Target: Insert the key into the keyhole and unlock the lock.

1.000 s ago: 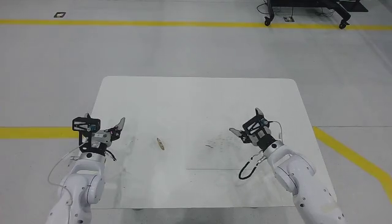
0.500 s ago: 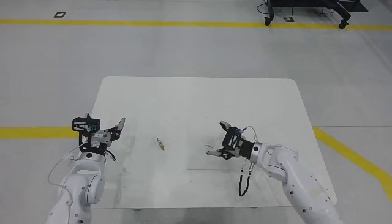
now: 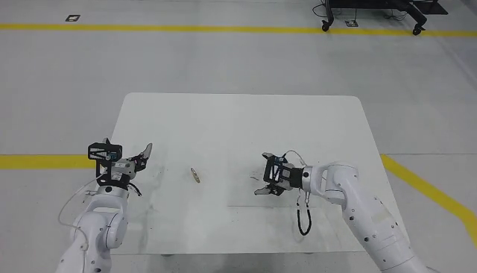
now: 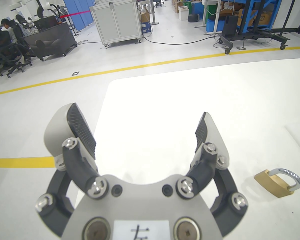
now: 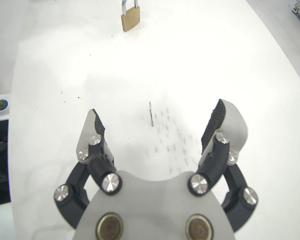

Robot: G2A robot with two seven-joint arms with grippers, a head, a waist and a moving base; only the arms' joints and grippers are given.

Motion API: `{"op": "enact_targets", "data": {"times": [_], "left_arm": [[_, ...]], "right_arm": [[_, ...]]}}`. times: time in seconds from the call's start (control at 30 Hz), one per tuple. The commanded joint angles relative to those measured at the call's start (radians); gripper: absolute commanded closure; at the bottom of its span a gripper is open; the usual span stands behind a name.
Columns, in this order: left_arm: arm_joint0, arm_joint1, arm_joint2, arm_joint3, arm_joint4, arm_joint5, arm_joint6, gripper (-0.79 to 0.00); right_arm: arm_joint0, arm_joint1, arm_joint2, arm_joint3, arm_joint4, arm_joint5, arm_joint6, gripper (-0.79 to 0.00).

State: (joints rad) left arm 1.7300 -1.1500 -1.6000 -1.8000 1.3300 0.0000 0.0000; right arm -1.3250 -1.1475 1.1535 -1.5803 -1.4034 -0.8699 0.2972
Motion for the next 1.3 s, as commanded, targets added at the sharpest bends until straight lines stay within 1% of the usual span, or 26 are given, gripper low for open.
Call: {"op": "enact_targets", "data": {"times": [0.0, 0.03, 0.07, 0.27, 0.4, 0.47, 0.5, 0.53, 0.57, 0.67, 0.7, 1.27], "left_arm": [[0.000, 0.000, 0.000, 0.000, 0.000, 0.000, 0.000, -0.785], [0.000, 0.000, 0.000, 0.000, 0.000, 0.000, 0.000, -0.785], [0.000, 0.000, 0.000, 0.000, 0.000, 0.000, 0.000, -0.785], [0.000, 0.000, 0.000, 0.000, 0.000, 0.000, 0.000, -0.785], [0.000, 0.000, 0.000, 0.000, 0.000, 0.000, 0.000, -0.785], [0.000, 0.000, 0.000, 0.000, 0.000, 0.000, 0.000, -0.785], [0.000, 0.000, 0.000, 0.000, 0.000, 0.000, 0.000, -0.785], [0.000, 0.000, 0.000, 0.000, 0.000, 0.000, 0.000, -0.785], [0.000, 0.000, 0.000, 0.000, 0.000, 0.000, 0.000, -0.785], [0.000, 0.000, 0.000, 0.000, 0.000, 0.000, 0.000, -0.785], [0.000, 0.000, 0.000, 0.000, 0.000, 0.000, 0.000, -0.785], [0.000, 0.000, 0.000, 0.000, 0.000, 0.000, 0.000, -0.785]], "right_arm": [[0.009, -0.003, -0.023, -0.008, -0.018, 0.040, 0.047, -0.440], [0.014, -0.005, -0.038, -0.013, -0.020, 0.033, 0.061, -0.363], [0.022, -0.005, -0.049, -0.014, -0.025, 0.025, 0.074, -0.329], [0.053, -0.011, -0.094, -0.001, -0.022, 0.029, 0.132, -0.354], [0.067, -0.012, -0.110, 0.011, -0.009, 0.030, 0.148, -0.326], [0.071, -0.012, -0.115, 0.016, -0.003, 0.031, 0.153, -0.283], [0.073, -0.012, -0.116, 0.017, 0.000, 0.033, 0.156, -0.274], [0.075, -0.012, -0.118, 0.018, 0.002, 0.034, 0.159, -0.231], [0.076, -0.012, -0.120, 0.019, 0.004, 0.035, 0.162, -0.215], [0.082, -0.012, -0.129, 0.020, 0.007, 0.034, 0.181, -0.111], [0.084, -0.012, -0.132, 0.021, 0.006, 0.036, 0.187, 0.000], [0.086, -0.012, -0.134, 0.020, 0.009, 0.041, 0.193, 0.000]]}}
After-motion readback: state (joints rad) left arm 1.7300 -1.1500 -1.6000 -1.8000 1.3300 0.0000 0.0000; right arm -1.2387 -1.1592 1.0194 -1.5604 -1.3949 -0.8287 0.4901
